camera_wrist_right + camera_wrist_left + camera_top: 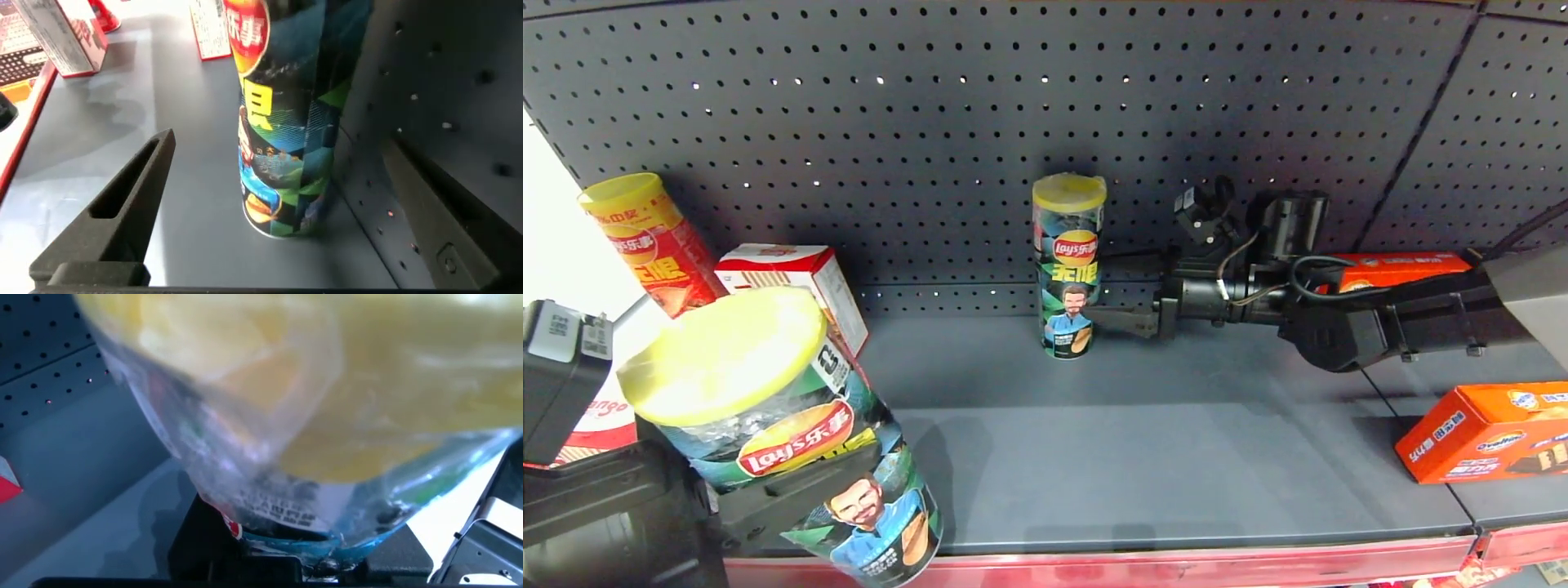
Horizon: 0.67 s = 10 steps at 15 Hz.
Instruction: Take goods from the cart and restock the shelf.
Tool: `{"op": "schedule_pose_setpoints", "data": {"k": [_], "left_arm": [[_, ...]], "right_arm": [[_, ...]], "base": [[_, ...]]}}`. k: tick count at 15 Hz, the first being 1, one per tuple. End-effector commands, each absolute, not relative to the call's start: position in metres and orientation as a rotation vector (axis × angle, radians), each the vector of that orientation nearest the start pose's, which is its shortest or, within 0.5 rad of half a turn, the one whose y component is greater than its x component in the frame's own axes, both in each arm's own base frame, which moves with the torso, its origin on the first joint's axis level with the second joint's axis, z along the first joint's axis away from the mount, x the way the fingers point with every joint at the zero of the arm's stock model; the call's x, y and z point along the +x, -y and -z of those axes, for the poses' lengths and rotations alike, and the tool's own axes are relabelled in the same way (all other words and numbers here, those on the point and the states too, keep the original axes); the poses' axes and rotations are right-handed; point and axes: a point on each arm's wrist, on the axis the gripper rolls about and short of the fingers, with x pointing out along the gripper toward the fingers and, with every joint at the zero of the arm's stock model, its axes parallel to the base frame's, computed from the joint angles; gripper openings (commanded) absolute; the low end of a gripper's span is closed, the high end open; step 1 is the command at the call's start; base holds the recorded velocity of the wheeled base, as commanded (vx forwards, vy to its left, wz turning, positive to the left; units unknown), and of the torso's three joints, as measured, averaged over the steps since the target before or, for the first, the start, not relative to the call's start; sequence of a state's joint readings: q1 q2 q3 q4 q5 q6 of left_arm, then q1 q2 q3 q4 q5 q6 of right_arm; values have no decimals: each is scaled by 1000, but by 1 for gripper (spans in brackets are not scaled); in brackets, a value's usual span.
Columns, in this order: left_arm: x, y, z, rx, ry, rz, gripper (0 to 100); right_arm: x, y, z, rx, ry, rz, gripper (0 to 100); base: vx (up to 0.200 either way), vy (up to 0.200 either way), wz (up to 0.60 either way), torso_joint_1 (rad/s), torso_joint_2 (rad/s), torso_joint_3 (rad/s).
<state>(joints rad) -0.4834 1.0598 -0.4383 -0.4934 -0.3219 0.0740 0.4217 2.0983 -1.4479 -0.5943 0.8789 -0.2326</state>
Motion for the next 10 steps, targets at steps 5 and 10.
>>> {"op": "schedule_pose_setpoints", "data": {"k": [5,10], "left_arm": [[119,69,-210,79,-92,801,0],[118,69,-210,79,-85,798,0]], "right_arm": [[398,-210,-188,-180,74,-1327,100],[408,-220,-179,-182,87,-1334,100]], "base": [[0,0,0,0,0,0],[0,0,0,0,0,0]]}}
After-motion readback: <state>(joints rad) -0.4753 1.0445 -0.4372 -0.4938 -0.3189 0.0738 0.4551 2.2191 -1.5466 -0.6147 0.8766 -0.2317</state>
